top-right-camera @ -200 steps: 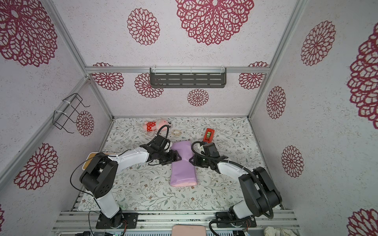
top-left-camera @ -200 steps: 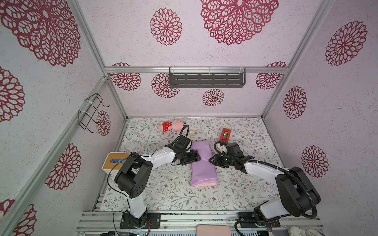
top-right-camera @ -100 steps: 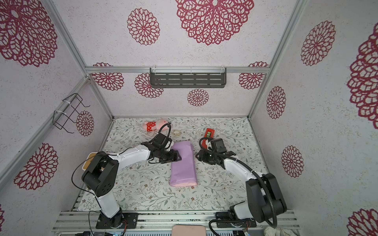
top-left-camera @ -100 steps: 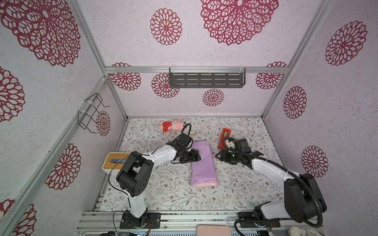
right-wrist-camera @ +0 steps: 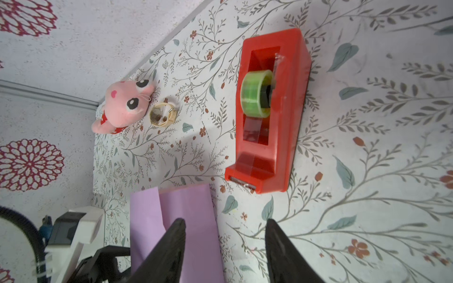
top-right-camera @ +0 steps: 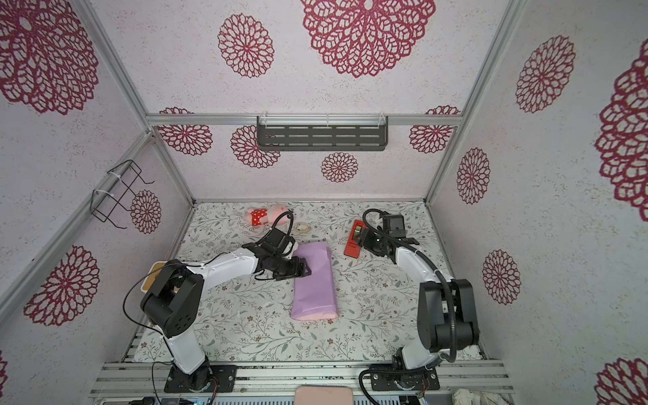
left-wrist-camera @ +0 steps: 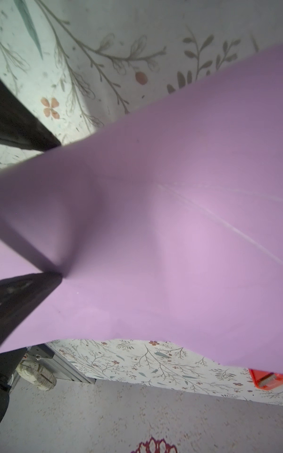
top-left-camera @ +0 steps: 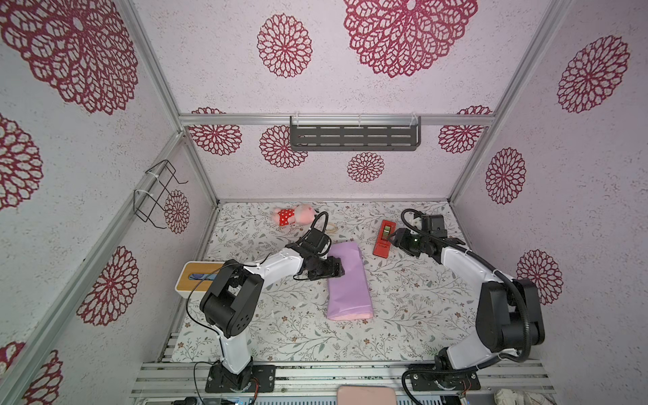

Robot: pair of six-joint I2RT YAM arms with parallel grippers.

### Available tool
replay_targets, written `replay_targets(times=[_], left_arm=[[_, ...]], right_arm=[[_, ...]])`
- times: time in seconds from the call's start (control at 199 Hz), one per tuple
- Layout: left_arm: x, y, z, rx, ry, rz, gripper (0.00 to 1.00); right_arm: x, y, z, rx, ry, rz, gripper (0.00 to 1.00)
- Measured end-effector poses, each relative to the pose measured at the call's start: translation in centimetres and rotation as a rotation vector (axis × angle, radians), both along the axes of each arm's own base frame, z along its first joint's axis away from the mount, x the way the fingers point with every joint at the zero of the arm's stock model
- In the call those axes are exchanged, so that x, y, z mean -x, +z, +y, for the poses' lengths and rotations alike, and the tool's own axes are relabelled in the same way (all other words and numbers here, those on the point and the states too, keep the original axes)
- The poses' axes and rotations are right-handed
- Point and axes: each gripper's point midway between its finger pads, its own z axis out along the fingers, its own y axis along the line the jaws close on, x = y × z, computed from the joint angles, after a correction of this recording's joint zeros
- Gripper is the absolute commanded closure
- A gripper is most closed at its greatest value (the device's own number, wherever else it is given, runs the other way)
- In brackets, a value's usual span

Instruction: Wrap the gift box in paper

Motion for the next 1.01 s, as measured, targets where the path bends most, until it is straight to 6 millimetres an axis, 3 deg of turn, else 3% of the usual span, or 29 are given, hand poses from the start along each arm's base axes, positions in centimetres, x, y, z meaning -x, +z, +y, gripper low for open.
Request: replay_targets(times=[0.387, 0.679, 1.006], left_arm=[[0.0, 0.0, 0.0, -0.003, 0.002, -0.001, 0.20], [0.0, 0.0, 0.1, -0.005, 0.002, -0.002, 0.20], [-0.1, 0.0, 0.1, -0.006, 0.003, -0.003, 0.20]], right_arm=[[-3.5, -4.4, 0.4, -0.069, -0.012, 0.080, 0.52], [-4.2, -5.4, 1.3, -0.119, 0.018, 0.089, 0.58], [-4.6, -5.5, 1.3, -0.223, -0.028, 0.089, 0.78]])
